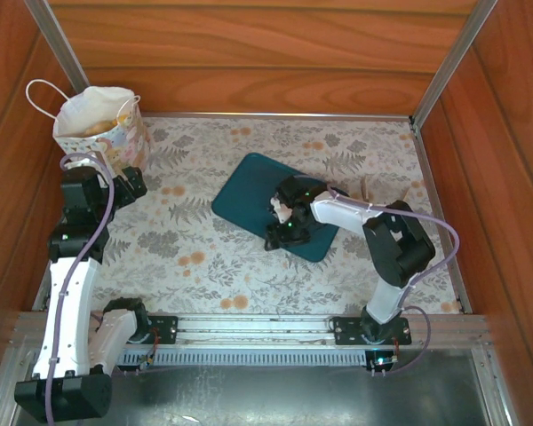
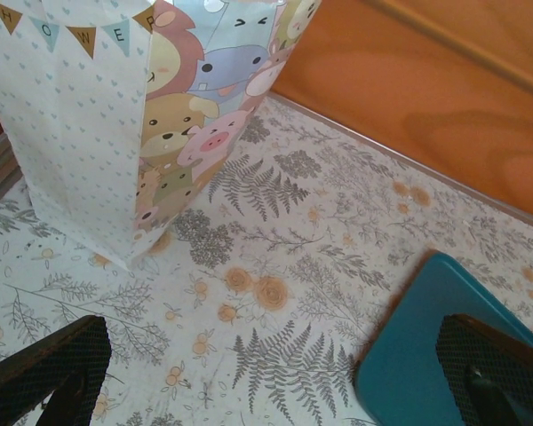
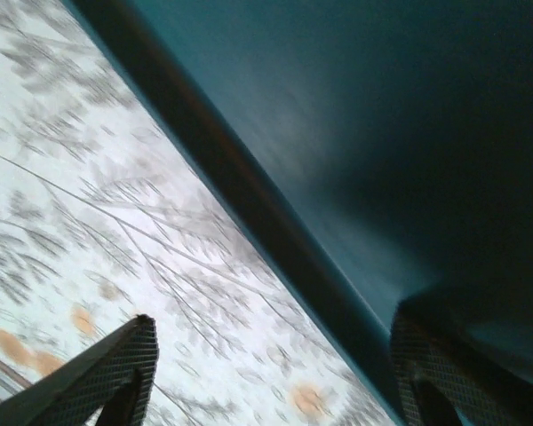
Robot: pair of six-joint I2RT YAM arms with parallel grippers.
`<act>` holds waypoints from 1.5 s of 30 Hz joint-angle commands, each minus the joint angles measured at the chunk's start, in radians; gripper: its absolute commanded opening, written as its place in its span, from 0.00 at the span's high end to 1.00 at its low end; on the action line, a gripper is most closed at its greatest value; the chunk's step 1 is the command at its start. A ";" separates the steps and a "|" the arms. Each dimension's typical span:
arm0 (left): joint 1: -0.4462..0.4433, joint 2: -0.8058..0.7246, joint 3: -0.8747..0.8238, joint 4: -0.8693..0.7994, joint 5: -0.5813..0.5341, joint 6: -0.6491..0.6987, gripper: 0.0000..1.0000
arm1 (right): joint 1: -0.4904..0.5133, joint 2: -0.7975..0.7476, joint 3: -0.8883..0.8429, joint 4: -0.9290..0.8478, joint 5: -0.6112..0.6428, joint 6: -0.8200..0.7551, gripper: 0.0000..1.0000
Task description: Take the fake bread out of the paper bag
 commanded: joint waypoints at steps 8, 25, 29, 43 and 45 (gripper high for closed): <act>0.007 -0.037 -0.013 -0.056 0.017 0.030 0.00 | 0.105 -0.079 0.055 0.126 0.188 -0.417 0.43; 0.006 -0.119 -0.027 -0.115 -0.002 0.055 0.00 | 0.224 0.191 0.206 0.130 0.371 -0.617 0.60; 0.006 -0.116 -0.031 -0.117 -0.007 0.058 0.00 | 0.231 0.203 0.182 0.100 0.385 -0.638 0.71; 0.006 -0.105 -0.024 -0.117 0.003 0.061 0.00 | 0.233 -0.061 -0.152 0.060 0.356 -0.873 1.00; 0.006 -0.100 -0.022 -0.115 0.003 0.062 0.00 | 0.232 -0.090 -0.200 0.056 0.359 -0.879 1.00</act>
